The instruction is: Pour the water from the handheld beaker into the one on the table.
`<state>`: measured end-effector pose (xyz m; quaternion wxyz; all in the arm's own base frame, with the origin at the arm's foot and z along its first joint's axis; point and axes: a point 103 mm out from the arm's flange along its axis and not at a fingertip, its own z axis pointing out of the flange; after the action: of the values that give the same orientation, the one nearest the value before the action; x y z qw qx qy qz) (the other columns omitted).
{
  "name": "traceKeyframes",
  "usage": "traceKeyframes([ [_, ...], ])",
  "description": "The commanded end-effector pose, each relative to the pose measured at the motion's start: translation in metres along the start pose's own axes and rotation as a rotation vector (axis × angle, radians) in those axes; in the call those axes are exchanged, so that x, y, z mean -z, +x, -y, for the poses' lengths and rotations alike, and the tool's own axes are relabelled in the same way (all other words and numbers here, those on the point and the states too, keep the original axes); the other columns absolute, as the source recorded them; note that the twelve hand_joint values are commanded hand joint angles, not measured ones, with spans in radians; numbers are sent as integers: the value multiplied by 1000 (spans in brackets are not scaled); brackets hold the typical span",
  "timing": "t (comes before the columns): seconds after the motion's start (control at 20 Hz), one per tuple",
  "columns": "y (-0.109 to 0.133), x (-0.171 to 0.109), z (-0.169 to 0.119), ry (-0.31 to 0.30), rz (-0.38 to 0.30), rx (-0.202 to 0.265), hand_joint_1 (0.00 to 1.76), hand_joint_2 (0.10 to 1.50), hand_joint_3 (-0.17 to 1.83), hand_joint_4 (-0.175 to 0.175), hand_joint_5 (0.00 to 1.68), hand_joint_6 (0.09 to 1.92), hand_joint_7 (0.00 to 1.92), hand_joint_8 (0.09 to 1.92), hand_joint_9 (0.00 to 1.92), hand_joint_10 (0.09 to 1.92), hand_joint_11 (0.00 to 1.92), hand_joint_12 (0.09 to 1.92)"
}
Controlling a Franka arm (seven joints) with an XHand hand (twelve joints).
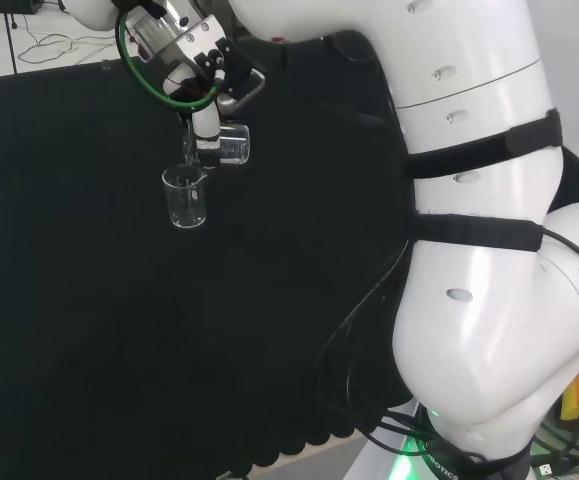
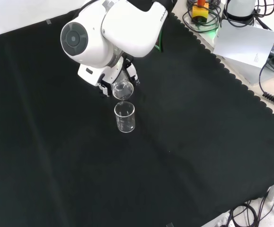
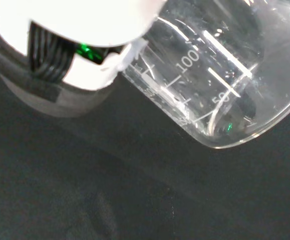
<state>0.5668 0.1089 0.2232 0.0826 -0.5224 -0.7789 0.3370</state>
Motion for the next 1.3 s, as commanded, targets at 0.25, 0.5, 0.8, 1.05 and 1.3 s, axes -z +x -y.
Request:
traceKeyframes([
  [0.25,1,5,2,34,32,-21,1296,766,489,-175,1199,722,1244,690,1396,278,1121,864],
  [0.5,4,7,1,53,49,-29,1296,767,487,-175,1197,723,1243,692,1394,283,1121,864],
  [0.8,7,9,-1,71,61,-31,1296,769,485,-175,1196,725,1242,694,1391,290,1121,864],
  [1.05,10,10,-2,85,73,-36,1296,770,484,-175,1195,727,1241,695,1389,295,1120,864],
  [1.3,11,13,-3,108,101,-46,1296,771,483,-175,1194,728,1239,697,1386,301,1121,864],
])
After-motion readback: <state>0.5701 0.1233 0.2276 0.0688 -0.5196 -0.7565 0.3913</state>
